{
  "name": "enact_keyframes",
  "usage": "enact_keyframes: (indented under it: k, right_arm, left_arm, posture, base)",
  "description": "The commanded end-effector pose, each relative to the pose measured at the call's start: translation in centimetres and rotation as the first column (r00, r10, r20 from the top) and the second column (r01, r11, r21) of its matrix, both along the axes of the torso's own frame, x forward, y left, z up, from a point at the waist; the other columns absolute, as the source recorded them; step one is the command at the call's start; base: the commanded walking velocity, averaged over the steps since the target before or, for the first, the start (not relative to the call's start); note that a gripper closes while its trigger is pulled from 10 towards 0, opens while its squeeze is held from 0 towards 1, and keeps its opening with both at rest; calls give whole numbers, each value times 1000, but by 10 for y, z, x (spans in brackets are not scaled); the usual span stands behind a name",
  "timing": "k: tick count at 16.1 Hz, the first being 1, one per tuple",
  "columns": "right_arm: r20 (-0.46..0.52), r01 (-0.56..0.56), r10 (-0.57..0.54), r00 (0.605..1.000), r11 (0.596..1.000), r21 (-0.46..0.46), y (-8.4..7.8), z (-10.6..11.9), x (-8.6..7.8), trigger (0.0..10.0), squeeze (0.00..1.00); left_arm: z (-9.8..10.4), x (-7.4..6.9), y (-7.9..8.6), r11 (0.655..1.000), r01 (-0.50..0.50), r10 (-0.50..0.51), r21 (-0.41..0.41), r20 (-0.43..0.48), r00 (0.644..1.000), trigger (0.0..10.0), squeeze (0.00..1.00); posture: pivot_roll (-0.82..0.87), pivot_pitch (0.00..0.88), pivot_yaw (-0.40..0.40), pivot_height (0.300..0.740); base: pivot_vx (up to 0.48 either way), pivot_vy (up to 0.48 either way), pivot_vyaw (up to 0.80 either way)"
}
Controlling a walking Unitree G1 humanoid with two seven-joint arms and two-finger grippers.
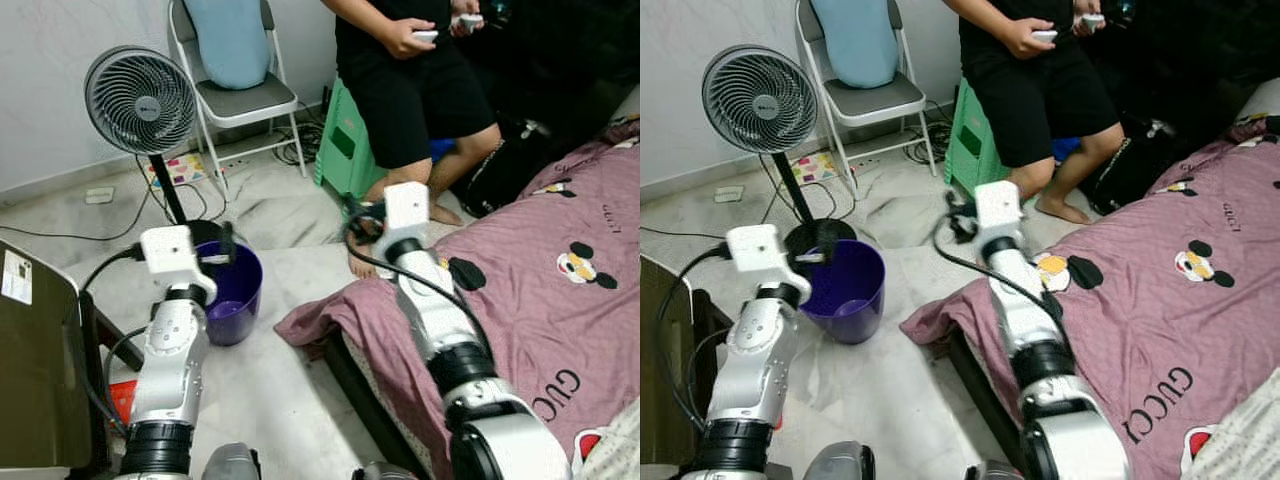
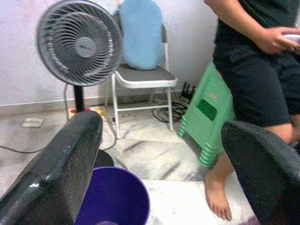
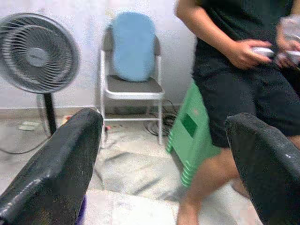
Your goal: Clean up the room
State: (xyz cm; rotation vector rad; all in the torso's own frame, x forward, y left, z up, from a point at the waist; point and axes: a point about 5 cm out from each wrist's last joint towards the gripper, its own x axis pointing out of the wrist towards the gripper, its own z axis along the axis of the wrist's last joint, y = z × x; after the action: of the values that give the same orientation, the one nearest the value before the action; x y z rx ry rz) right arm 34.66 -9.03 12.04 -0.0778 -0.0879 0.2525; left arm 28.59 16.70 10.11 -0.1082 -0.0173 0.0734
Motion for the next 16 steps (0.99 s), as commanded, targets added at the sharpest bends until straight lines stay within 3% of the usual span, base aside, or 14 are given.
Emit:
enact_keyframes:
  k: [1,9,16]
  right_arm:
    - [16,-14,14,1000,1000,-8,3,4,2,10000,0]
    - [21,55,-55,998,998,-11,-14,-2,-4,10000,0]
    - [26,59,-58,998,998,-13,-14,0,-3,10000,0]
  left_arm:
    - [4,-1,2,1000,-7,7,13,15,1000,10000,0]
    - [5,10,-17,996,93,-93,6,3,996,10000,0]
    - [9,13,-21,993,114,-114,-1,17,993,10000,0]
  posture:
    - [38,0,-67,740]
    - [-56,0,-5,740]
    - [-58,0,-8,740]
  base:
    - [0,0,800]
    - [0,0,800]
    - [0,0,800]
